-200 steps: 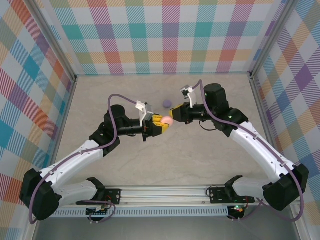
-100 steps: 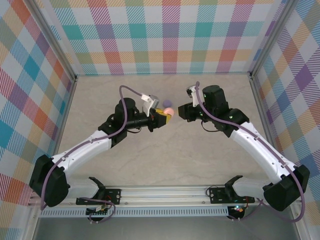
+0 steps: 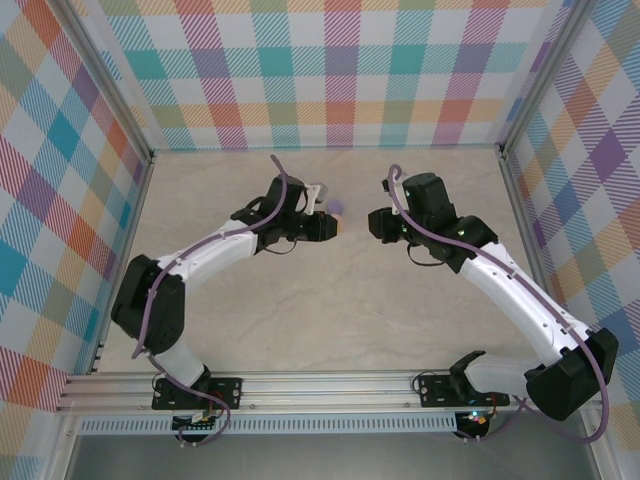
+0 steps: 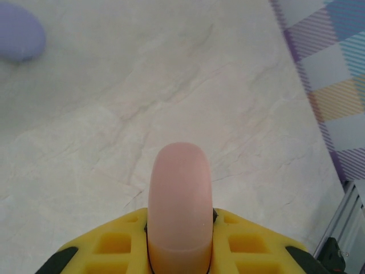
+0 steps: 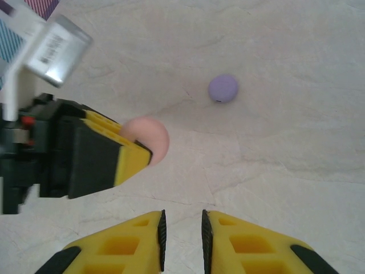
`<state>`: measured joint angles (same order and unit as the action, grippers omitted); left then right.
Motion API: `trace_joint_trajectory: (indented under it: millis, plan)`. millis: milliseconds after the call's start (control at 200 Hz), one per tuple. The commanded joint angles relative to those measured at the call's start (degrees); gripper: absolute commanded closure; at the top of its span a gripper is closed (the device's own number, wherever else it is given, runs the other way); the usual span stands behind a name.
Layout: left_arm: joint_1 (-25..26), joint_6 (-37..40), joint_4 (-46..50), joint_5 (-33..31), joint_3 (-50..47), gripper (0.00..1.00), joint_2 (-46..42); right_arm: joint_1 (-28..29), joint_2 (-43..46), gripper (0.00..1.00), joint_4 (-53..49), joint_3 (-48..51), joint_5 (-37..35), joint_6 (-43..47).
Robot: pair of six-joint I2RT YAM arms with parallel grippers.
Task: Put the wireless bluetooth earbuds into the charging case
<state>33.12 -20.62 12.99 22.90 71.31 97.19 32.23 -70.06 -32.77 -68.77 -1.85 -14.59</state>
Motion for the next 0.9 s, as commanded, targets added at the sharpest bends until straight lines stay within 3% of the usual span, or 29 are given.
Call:
trace_joint_trajectory:
  millis: [0,385,895]
  plan:
    - [-0.65,-2.71,4.98,1.01,2.73,0.87,4.19,0.12,-0.25,0.73,-1.22,-0.58,-1.29,-0.40]
    - [-2.34,-2.87,7.49,2.59,11.74,0.86,17.15,0.12,-0.16,0.72,-2.05,-0.22,-1.16,-0.52]
    - [-3.76,-3.87,9.15,1.62,20.14,0.83,28.08,0.11,0.54,0.71,-3.27,-0.08,-1.16,-0.08]
